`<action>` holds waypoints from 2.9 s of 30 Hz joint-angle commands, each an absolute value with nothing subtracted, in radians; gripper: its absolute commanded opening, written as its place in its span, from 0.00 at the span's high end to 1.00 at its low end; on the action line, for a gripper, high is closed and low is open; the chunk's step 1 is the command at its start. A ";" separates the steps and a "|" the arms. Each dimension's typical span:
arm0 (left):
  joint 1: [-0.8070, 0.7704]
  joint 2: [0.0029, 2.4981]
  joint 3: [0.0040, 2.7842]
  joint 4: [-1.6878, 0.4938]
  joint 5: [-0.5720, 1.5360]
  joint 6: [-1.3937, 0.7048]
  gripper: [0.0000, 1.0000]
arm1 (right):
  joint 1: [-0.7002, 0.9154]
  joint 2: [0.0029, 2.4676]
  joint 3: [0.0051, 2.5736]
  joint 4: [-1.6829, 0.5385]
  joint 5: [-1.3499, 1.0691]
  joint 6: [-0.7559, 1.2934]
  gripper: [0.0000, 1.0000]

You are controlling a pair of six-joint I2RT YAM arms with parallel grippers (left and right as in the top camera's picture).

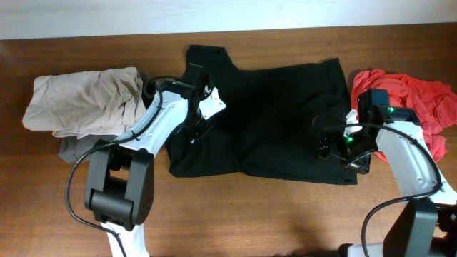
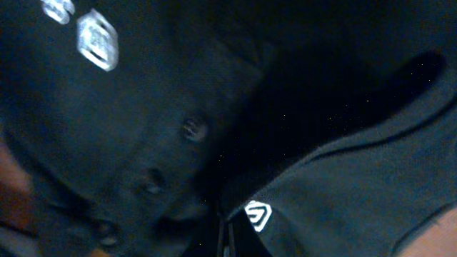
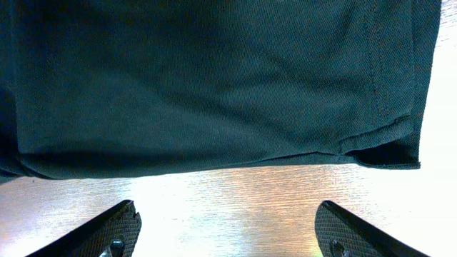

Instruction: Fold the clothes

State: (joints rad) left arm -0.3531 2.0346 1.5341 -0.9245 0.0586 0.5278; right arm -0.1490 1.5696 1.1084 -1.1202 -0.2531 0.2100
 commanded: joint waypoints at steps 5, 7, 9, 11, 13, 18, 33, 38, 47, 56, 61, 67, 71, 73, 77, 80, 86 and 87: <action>-0.358 2.048 1.552 -0.894 0.049 0.552 0.97 | -0.144 1.549 1.104 -1.118 -0.252 0.216 0.17; -0.358 2.059 1.552 -0.895 0.047 0.552 0.86 | -0.144 1.549 1.104 -1.118 -0.252 0.216 0.17; -0.358 2.065 1.552 -0.897 0.035 0.551 0.51 | -0.144 1.549 1.104 -1.118 -0.251 0.215 0.17; -0.357 2.064 1.555 -0.899 -0.007 0.549 0.48 | -0.144 1.549 1.104 -1.118 -0.251 0.215 0.17; -0.355 2.058 1.585 -0.909 -0.124 0.472 0.46 | -0.144 1.549 1.104 -1.117 -0.251 0.215 0.17; -0.329 2.024 1.753 -1.054 -0.181 0.364 0.45 | -0.144 1.549 1.104 -1.115 -0.251 0.215 0.17; -0.172 1.609 1.884 -1.268 -0.199 0.299 0.36 | -0.145 1.390 1.141 -1.137 -0.255 0.080 0.17; -0.160 1.475 1.884 -1.330 -0.083 0.289 0.32 | -0.146 1.148 1.181 -1.140 -0.194 0.079 0.00; -0.160 1.459 1.578 -1.374 0.125 0.142 0.32 | -0.218 1.093 1.179 -1.199 -0.176 0.241 0.01; -0.160 1.459 1.094 -1.135 0.233 -0.064 0.27 | -0.329 1.362 1.179 -1.305 -0.295 0.278 0.01; -0.160 1.459 0.881 -0.965 0.278 -0.197 0.08 | -0.342 1.506 1.179 -1.309 -0.316 0.278 0.01; -0.160 1.460 0.756 -0.772 0.278 -0.279 0.10 | -0.342 1.573 1.178 -1.303 -0.338 0.278 0.01; -0.160 1.460 0.727 -0.694 0.256 -0.293 0.23 | -0.342 1.573 1.178 -1.294 -0.337 0.266 0.01; -0.160 1.460 0.722 -0.658 0.237 -0.307 0.25 | -0.342 1.573 1.178 -1.292 -0.337 0.266 0.01; -0.160 1.478 0.722 -0.604 0.205 -0.352 0.28 | -0.342 1.573 1.178 -1.291 -0.337 0.263 0.00; -0.160 1.540 0.722 -0.585 0.208 -0.400 0.28 | -0.342 1.573 1.178 -1.295 -0.337 0.263 0.01; -0.160 1.634 0.727 -0.549 0.267 -0.400 0.37 | -0.341 1.573 1.178 -1.303 -0.337 0.255 0.01; -0.158 1.634 0.730 -0.550 0.266 -0.400 0.39 | -0.341 1.573 1.178 -1.304 -0.337 0.246 0.01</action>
